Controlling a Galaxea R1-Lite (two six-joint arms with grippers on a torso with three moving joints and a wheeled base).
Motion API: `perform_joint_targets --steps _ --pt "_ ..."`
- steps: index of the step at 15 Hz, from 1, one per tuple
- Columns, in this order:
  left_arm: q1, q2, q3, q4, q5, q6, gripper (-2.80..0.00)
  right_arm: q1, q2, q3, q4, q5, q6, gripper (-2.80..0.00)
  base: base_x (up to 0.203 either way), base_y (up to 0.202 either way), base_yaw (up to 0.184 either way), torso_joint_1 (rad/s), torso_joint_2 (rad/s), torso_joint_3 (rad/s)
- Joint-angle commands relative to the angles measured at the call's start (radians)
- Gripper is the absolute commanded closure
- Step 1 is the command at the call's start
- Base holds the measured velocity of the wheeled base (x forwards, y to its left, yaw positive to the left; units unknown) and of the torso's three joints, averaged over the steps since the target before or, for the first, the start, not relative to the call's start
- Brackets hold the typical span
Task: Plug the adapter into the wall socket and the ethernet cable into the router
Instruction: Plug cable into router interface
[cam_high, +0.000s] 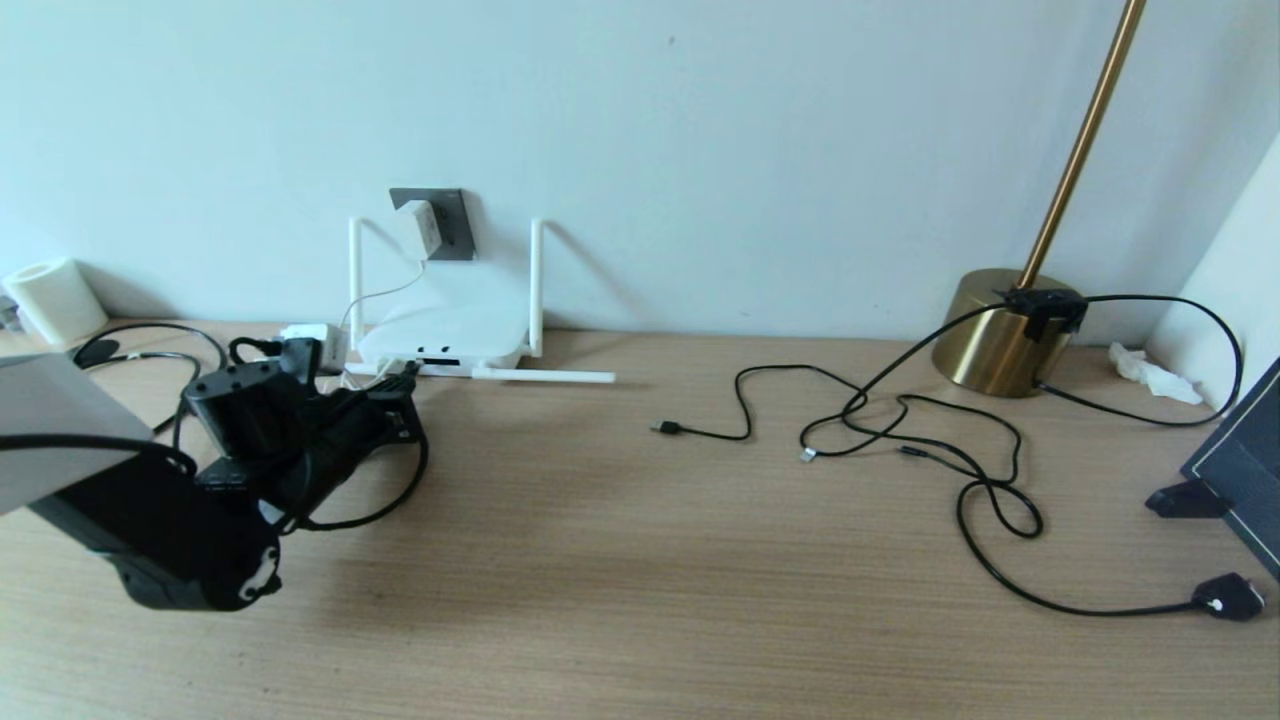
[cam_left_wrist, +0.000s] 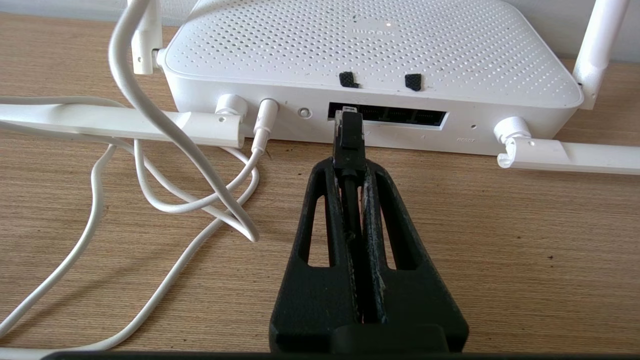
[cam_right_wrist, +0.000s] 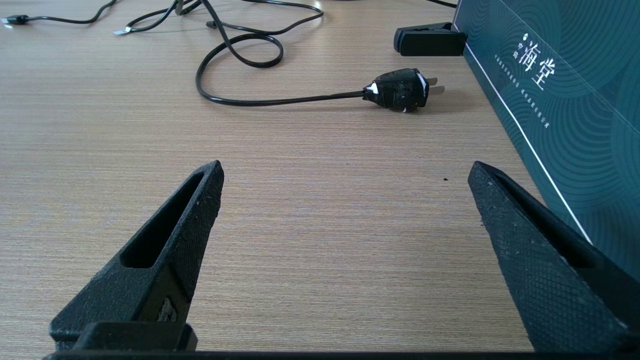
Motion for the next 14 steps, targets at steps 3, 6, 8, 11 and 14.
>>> perform_joint_targets --steps 3,6,8,11,14 --pt "0.001 0.004 -0.001 -0.007 0.0 0.0 0.0 0.0 0.0 0.011 -0.001 0.0 0.0 -2.8 0.0 0.0 0.0 0.0 0.0 0.0" --pt "0.003 0.006 -0.001 -0.007 0.0 0.0 0.0 0.0 0.001 0.011 -0.001 0.0 0.0 -2.8 0.0 0.0 0.0 0.0 0.0 0.0" --pt "0.001 0.014 -0.002 -0.007 -0.002 0.0 0.0 0.001 0.0 0.011 -0.001 0.0 0.0 -2.8 0.0 0.0 0.0 0.0 0.0 0.0" --pt "0.001 0.027 -0.01 -0.016 0.0 0.0 0.0 0.0 0.0 0.011 -0.001 0.0 0.0 -2.8 0.0 0.0 0.0 0.0 0.0 0.0" --pt "0.001 0.027 -0.015 -0.016 0.0 -0.002 0.0 0.0 0.001 0.011 -0.001 0.0 0.0 -2.8 0.0 0.0 0.0 0.0 0.0 0.0"
